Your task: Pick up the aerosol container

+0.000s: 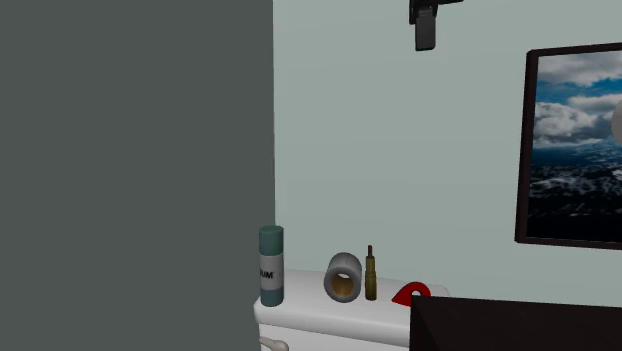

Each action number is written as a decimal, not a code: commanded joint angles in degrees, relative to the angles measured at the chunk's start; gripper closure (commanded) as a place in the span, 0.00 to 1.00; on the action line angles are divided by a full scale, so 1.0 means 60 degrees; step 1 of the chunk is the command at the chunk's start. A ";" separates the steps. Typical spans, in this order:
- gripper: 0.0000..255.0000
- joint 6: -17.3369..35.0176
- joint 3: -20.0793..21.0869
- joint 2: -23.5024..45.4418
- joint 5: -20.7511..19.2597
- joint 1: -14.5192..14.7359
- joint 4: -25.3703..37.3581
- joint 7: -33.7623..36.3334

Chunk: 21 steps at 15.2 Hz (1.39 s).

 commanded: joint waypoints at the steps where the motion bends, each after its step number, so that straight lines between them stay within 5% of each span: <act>1: 0.00 0.0000 0.0000 0.0000 0.0000 0.0000 0.0000 0.0000; 12: 0.00 0.3043 -0.1616 0.2375 -0.0752 -0.0418 -0.0447 -0.1553; 21: 0.00 0.5253 -0.2883 0.5260 -0.0412 -0.0503 0.0357 -0.3062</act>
